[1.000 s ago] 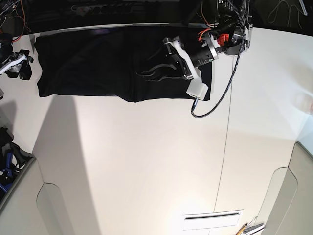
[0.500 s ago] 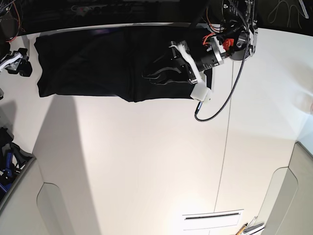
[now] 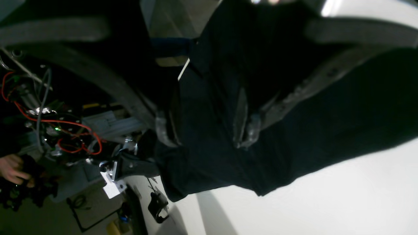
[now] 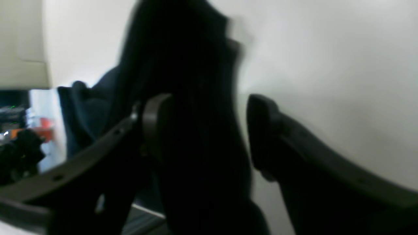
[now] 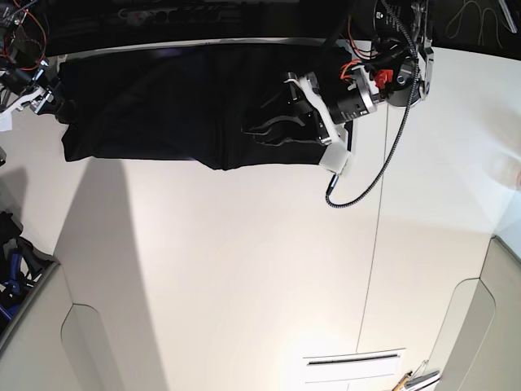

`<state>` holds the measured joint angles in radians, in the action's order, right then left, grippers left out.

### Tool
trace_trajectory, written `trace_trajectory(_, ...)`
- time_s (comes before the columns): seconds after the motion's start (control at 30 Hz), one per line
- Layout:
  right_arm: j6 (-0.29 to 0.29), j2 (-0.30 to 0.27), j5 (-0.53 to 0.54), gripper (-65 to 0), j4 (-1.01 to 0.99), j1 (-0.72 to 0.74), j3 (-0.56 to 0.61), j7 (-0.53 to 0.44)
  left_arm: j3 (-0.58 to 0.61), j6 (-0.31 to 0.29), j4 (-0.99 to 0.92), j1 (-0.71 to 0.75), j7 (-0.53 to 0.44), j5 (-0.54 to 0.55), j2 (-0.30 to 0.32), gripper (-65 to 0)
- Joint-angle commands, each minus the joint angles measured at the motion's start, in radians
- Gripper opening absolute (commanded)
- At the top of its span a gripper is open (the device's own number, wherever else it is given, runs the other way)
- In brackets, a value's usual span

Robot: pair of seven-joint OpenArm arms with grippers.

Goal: Fold the T-shirt properly
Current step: 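Release the left gripper and grasp the folded bundle with the right gripper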

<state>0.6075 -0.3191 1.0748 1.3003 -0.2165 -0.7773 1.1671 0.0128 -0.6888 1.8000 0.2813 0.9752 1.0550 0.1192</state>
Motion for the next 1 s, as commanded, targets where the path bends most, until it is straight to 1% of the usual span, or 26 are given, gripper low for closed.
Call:
trace_trajectory(0.0,0.003,-0.016,-0.003,-30.1,0.008,0.002,0.015,0.009,0.000,-0.009,0.018,-0.007,-0.014,0.024,0.003,-36.0)
trace_trajectory(0.2,0.003,-0.016,0.006,-30.1,0.009,0.009,0.138,0.012,0.000,-0.009,0.019,-0.008,-0.013,0.025,0.003,-36.0)
trace_trajectory(0.27,0.002,-0.016,0.006,-31.5,0.009,0.017,0.161,0.013,-0.002,-0.009,0.019,-0.010,-0.014,0.026,0.003,-36.0)
trace_trajectory(0.3,0.002,-0.016,0.006,-33.3,0.009,0.023,0.167,0.017,-0.009,-0.009,0.019,-0.013,-0.014,0.026,0.003,-36.0)
trace_trajectory(0.37,0.002,-0.016,0.009,-40.1,0.010,0.028,0.168,0.023,-0.029,-0.009,0.021,-0.012,-0.013,0.025,0.003,-36.1)
trace_trajectory(0.4,0.002,-0.016,0.008,-45.8,0.010,0.031,0.168,0.023,-0.044,-0.009,0.021,-0.012,-0.005,0.025,0.003,-36.2)
trace_trajectory(0.47,0.000,-0.016,0.002,-61.3,0.010,0.042,0.168,0.031,-0.083,-0.009,0.021,-0.013,0.009,0.025,0.007,-36.8)
trace_trajectory(0.5,-0.001,-0.016,0.003,-65.0,0.010,0.049,0.168,0.041,-0.103,-0.009,0.021,-0.012,0.015,0.025,0.015,-38.1)
trace_trajectory(0.53,-0.002,-0.016,0.003,-65.0,0.011,0.061,0.168,0.050,-0.126,-0.009,0.021,-0.011,0.028,0.025,0.025,-40.8)
trace_trajectory(0.67,-0.002,-0.016,0.008,-65.0,0.021,0.100,0.168,0.062,-0.239,-0.009,0.020,0.014,0.100,0.024,0.068,-56.9)
trace_trajectory(0.73,-0.002,-0.011,0.019,-65.0,0.049,0.105,0.168,0.074,-0.290,-0.009,0.019,0.053,0.102,0.013,0.089,-64.6)
trace_trajectory(0.83,-0.001,0.017,0.071,-65.0,0.135,0.105,0.168,0.131,-0.342,-0.009,0.008,0.103,0.080,-0.075,0.099,-65.0)
trace_trajectory(0.9,-0.001,0.057,0.108,-65.0,0.216,0.104,0.168,0.172,-0.361,-0.009,-0.013,0.120,0.057,-0.136,0.100,-65.0)
trace_trajectory(0.97,-0.001,0.109,0.142,-65.0,0.304,0.100,0.169,0.200,-0.363,-0.009,-0.047,0.123,0.041,-0.181,0.100,-65.0)
